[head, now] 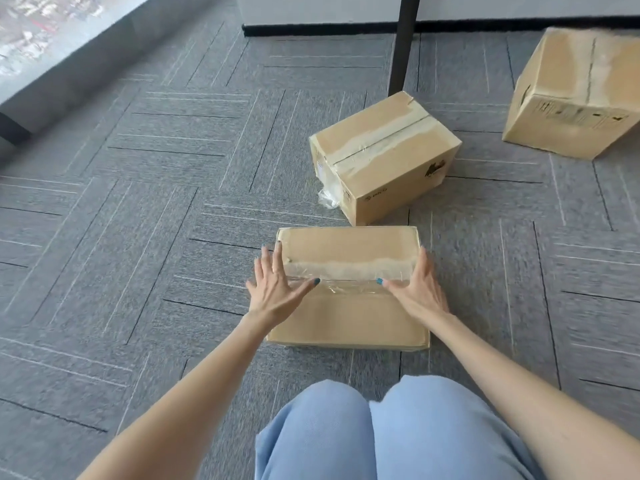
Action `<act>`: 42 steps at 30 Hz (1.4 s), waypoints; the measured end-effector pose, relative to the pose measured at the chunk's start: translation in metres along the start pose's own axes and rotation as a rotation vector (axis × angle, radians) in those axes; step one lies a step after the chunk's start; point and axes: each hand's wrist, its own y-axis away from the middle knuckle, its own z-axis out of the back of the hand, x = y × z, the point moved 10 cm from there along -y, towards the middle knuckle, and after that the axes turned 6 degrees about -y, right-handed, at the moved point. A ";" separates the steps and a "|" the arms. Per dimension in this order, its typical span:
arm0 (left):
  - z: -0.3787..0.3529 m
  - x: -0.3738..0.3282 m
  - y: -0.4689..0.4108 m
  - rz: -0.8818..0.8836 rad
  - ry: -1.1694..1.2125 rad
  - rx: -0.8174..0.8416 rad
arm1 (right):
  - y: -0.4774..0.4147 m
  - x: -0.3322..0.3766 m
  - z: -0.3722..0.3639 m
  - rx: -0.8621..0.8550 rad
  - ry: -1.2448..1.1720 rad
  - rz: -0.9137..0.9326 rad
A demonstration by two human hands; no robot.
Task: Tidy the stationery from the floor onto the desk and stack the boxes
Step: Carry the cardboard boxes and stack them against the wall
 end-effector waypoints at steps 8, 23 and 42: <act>-0.016 0.009 -0.007 -0.003 0.021 -0.034 | -0.006 0.000 0.007 -0.216 -0.141 -0.048; 0.293 -0.052 0.059 0.057 0.110 -0.170 | 0.067 0.229 0.207 -0.235 -0.353 0.122; 0.706 -0.180 0.151 0.091 0.214 -0.261 | 0.179 0.518 0.518 -0.220 -0.340 0.261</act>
